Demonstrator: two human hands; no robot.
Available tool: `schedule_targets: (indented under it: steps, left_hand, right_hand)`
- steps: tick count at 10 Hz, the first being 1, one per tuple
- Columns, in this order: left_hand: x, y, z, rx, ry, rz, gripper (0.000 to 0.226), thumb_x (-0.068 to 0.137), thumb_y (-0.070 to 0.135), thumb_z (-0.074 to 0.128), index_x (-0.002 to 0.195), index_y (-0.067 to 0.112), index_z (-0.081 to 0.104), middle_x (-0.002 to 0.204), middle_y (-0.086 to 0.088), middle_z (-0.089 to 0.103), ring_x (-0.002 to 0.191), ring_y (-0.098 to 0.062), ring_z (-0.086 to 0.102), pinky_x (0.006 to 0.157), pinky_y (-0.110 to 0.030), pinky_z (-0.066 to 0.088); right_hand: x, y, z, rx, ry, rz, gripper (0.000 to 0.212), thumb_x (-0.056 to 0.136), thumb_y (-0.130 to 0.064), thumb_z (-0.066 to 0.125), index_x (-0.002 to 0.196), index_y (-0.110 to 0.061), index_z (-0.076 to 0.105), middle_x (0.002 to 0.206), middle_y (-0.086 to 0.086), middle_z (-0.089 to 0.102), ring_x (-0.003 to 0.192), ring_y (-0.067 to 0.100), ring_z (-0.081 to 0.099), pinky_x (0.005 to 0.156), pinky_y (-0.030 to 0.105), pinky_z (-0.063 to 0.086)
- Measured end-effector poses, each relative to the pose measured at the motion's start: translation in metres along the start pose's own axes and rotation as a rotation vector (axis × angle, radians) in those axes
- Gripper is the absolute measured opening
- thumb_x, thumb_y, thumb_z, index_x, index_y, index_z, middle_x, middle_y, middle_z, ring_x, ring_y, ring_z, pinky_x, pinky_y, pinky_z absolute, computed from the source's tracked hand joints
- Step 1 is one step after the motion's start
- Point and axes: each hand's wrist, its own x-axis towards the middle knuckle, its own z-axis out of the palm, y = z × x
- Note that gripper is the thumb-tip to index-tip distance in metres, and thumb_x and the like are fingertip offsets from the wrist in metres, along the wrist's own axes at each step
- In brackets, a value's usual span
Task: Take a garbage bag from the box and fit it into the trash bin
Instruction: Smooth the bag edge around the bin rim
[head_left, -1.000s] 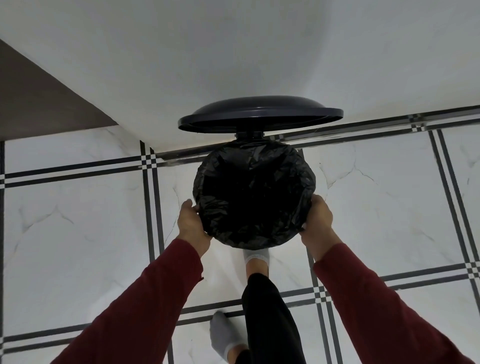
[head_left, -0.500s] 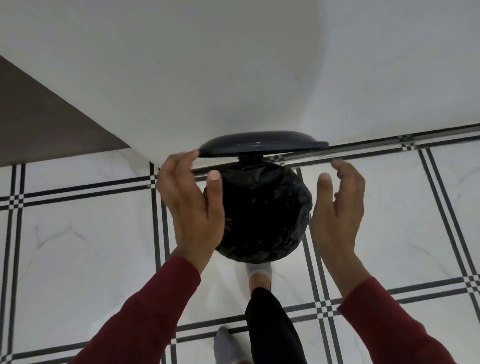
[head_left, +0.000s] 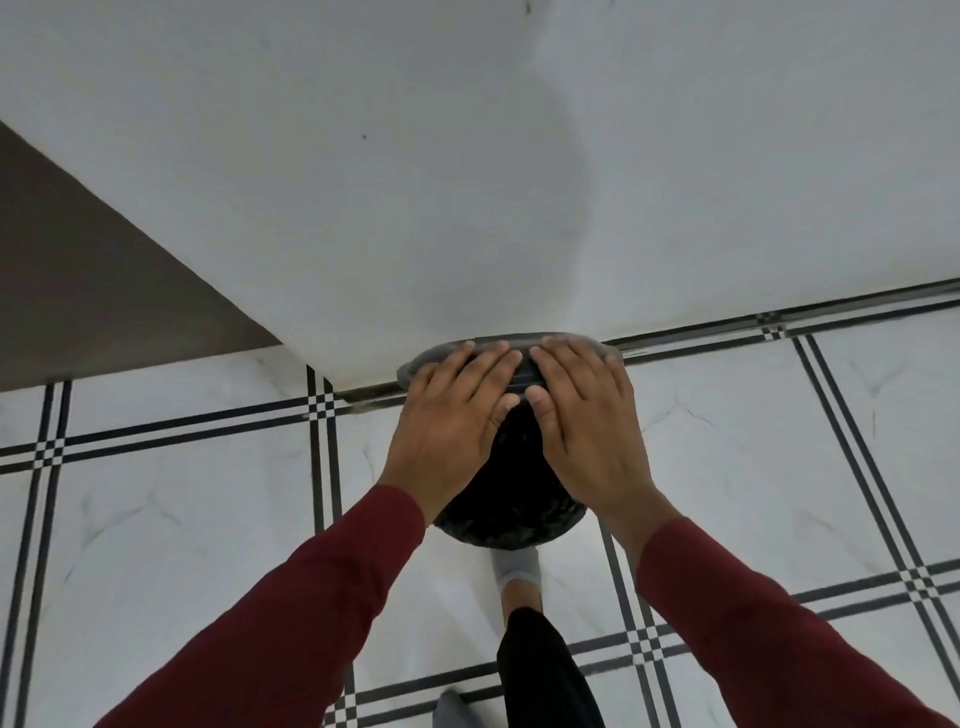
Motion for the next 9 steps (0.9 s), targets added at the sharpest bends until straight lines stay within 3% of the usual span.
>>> schedule_targets:
  steps: [3, 5, 6, 7, 8, 9]
  left_hand:
    - [-0.081, 0.023, 0.040, 0.028, -0.192, -0.009, 0.052, 0.110, 0.040, 0.029, 0.158, 0.021, 0.035, 0.165, 0.002, 0.037, 0.154, -0.032, 0.029, 0.117, -0.056, 0.036]
    - [-0.123, 0.035, 0.088, 0.060, -0.389, -0.075, 0.054, 0.110, 0.037, 0.038, 0.161, 0.021, 0.029, 0.169, 0.002, 0.027, 0.157, -0.034, 0.018, 0.120, -0.054, 0.035]
    - [-0.133, 0.041, 0.107, 0.004, -0.540, -0.196, 0.055, 0.111, 0.037, 0.030, 0.163, 0.019, 0.022, 0.171, 0.001, 0.020, 0.159, -0.032, 0.010, 0.123, -0.053, 0.029]
    - [-0.126, 0.048, 0.107, -0.016, -0.644, -0.264, 0.056, 0.111, 0.038, 0.027, 0.163, 0.018, 0.021, 0.172, 0.002, 0.016, 0.159, -0.030, 0.008, 0.125, -0.051, 0.026]
    - [-0.112, 0.054, 0.086, -0.085, -0.648, -0.344, 0.055, 0.110, 0.035, 0.030, 0.162, 0.017, 0.023, 0.171, 0.000, 0.022, 0.157, -0.029, 0.016, 0.123, -0.050, 0.028]
    - [-0.100, 0.061, 0.052, -0.090, -0.609, -0.378, 0.051, 0.106, 0.035, 0.040, 0.152, 0.013, 0.039, 0.158, -0.008, 0.044, 0.152, -0.032, 0.029, 0.116, -0.051, 0.037]
  right_hand:
    - [-0.091, 0.001, 0.030, 0.011, -0.180, 0.057, 0.056, 0.110, -0.041, 0.027, 0.159, -0.015, 0.033, 0.168, 0.002, 0.028, 0.158, 0.020, 0.016, 0.127, 0.048, 0.017]
    - [-0.145, 0.013, 0.070, -0.086, -0.303, 0.068, 0.056, 0.109, -0.032, 0.041, 0.160, -0.015, 0.029, 0.170, 0.003, 0.022, 0.157, 0.023, 0.018, 0.126, 0.047, 0.023]
    - [-0.162, 0.023, 0.091, -0.075, -0.488, 0.096, 0.060, 0.105, -0.026, 0.049, 0.160, -0.012, 0.029, 0.169, 0.005, 0.023, 0.156, 0.025, 0.023, 0.121, 0.048, 0.033]
    - [-0.157, 0.027, 0.094, -0.039, -0.627, 0.125, 0.058, 0.106, -0.028, 0.044, 0.160, -0.011, 0.029, 0.170, 0.005, 0.020, 0.154, 0.027, 0.027, 0.120, 0.043, 0.036]
    - [-0.141, 0.023, 0.075, 0.001, -0.630, 0.148, 0.054, 0.104, -0.028, 0.043, 0.154, -0.008, 0.039, 0.163, 0.011, 0.037, 0.149, 0.030, 0.036, 0.116, 0.045, 0.040]
    - [-0.119, 0.012, 0.039, 0.055, -0.644, 0.209, 0.036, 0.098, -0.027, 0.049, 0.128, -0.009, 0.061, 0.131, 0.012, 0.062, 0.123, 0.030, 0.058, 0.100, 0.045, 0.051]
